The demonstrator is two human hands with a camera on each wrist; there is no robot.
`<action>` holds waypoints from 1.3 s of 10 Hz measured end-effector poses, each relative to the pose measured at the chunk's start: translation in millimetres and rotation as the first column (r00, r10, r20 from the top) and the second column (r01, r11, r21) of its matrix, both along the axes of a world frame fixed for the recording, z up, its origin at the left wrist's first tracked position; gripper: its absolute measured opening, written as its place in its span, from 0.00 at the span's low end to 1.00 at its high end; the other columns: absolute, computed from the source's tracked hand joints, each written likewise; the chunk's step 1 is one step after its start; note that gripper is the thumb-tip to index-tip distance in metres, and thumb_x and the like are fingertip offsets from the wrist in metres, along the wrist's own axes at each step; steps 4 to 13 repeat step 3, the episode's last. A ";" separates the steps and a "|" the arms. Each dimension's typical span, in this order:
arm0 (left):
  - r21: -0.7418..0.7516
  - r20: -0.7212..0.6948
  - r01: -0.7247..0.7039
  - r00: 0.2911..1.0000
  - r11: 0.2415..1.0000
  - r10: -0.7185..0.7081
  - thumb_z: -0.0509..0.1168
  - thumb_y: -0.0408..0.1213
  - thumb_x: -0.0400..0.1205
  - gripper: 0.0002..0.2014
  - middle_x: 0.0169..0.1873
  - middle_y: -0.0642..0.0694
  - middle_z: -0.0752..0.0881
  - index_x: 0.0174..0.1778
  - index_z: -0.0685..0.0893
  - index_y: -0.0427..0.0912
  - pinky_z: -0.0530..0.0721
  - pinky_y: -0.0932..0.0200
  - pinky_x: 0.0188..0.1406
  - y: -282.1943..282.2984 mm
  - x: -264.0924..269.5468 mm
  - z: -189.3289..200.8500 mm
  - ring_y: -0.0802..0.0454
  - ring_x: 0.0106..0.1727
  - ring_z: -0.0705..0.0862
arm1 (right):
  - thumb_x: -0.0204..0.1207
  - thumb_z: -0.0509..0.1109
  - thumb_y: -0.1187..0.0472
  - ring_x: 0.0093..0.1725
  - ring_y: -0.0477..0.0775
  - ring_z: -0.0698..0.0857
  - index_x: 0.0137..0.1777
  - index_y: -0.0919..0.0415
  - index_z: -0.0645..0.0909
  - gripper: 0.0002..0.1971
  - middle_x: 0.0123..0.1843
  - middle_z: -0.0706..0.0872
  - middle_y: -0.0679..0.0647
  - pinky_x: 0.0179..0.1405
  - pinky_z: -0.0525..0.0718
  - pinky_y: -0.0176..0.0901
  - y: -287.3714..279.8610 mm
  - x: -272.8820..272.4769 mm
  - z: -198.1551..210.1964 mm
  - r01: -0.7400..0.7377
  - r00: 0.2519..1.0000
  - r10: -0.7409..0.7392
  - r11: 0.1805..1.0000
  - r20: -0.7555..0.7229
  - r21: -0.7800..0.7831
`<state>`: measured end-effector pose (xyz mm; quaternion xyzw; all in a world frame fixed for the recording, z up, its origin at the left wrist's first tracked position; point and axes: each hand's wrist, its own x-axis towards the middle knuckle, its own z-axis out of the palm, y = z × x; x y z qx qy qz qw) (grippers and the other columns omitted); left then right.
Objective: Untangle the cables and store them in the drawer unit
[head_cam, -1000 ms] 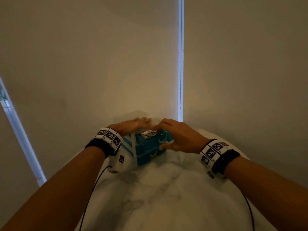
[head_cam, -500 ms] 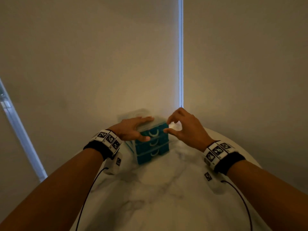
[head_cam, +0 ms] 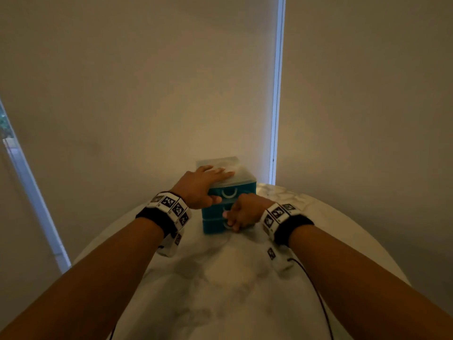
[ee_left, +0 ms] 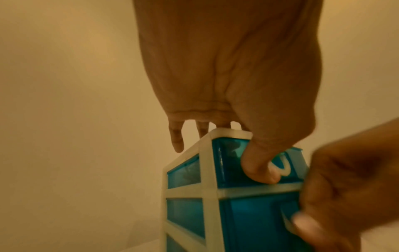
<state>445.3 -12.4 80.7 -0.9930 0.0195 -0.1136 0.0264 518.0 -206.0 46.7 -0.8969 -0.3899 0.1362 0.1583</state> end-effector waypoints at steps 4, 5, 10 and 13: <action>-0.114 0.194 -0.097 0.974 0.989 0.118 0.65 0.59 0.88 0.38 0.91 0.55 0.63 0.93 0.59 0.55 0.84 0.41 0.73 16.0 -24.1 -14.5 0.49 0.89 0.62 | 0.86 0.70 0.38 0.53 0.41 0.90 0.59 0.47 0.93 0.16 0.57 0.94 0.41 0.63 0.88 0.42 -44.2 -41.7 -8.8 -0.186 0.982 0.181 0.975 0.054 0.121; -0.114 0.194 -0.097 0.974 0.989 0.118 0.65 0.59 0.88 0.38 0.91 0.55 0.63 0.93 0.59 0.55 0.84 0.41 0.73 16.0 -24.1 -14.5 0.49 0.89 0.62 | 0.86 0.70 0.38 0.53 0.41 0.90 0.59 0.47 0.93 0.16 0.57 0.94 0.41 0.63 0.88 0.42 -44.2 -41.7 -8.8 -0.186 0.982 0.181 0.975 0.054 0.121; -0.114 0.194 -0.097 0.974 0.989 0.118 0.65 0.59 0.88 0.38 0.91 0.55 0.63 0.93 0.59 0.55 0.84 0.41 0.73 16.0 -24.1 -14.5 0.49 0.89 0.62 | 0.86 0.70 0.38 0.53 0.41 0.90 0.59 0.47 0.93 0.16 0.57 0.94 0.41 0.63 0.88 0.42 -44.2 -41.7 -8.8 -0.186 0.982 0.181 0.975 0.054 0.121; -0.114 0.194 -0.097 0.974 0.989 0.118 0.65 0.59 0.88 0.38 0.91 0.55 0.63 0.93 0.59 0.55 0.84 0.41 0.73 16.0 -24.1 -14.5 0.49 0.89 0.62 | 0.86 0.70 0.38 0.53 0.41 0.90 0.59 0.47 0.93 0.16 0.57 0.94 0.41 0.63 0.88 0.42 -44.2 -41.7 -8.8 -0.186 0.982 0.181 0.975 0.054 0.121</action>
